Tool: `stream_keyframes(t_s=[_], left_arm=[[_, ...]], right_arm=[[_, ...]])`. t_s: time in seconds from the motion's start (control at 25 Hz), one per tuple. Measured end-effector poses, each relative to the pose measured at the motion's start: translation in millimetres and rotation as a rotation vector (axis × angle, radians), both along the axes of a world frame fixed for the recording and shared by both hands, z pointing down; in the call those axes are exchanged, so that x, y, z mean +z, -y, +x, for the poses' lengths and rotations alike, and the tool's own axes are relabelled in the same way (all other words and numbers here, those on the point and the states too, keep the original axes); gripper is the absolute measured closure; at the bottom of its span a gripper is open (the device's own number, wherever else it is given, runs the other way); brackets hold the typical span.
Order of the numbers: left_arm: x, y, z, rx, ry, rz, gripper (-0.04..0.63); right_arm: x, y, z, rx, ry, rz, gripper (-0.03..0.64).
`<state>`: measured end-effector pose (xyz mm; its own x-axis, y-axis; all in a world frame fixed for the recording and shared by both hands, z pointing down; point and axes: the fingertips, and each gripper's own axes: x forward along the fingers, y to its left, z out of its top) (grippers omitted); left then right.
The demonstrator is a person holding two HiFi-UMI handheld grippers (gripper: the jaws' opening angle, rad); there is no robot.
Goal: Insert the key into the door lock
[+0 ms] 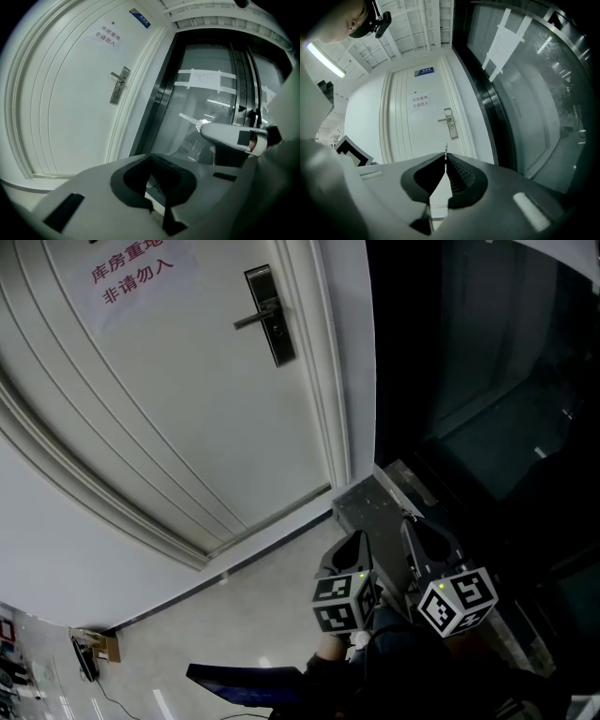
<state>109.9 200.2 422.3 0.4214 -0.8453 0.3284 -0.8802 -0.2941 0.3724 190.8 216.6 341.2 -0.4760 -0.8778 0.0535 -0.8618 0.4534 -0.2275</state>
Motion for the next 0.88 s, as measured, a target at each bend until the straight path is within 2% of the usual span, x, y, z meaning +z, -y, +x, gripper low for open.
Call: stream_keyframes(t_s=[0.28, 0.68, 0.88], left_arm=[[7.7, 49.5, -18.4, -0.036, -0.003, -0.007, 0.595], [-8.7, 168.6, -47.2, -0.095, 0.038, 0.032, 0.595], [-14.2, 214.3, -53.3, -0.121, 0.019, 0.038, 0.595]], right_arm=[[6.9, 59.3, -21.2, -0.042, 0.006, -0.003, 0.604], [-3.2, 186.6, -59.3, -0.114, -0.027, 0.040, 0.604], [-4.1, 235.9, -72.5, -0.146, -0.042, 0.039, 0.604]])
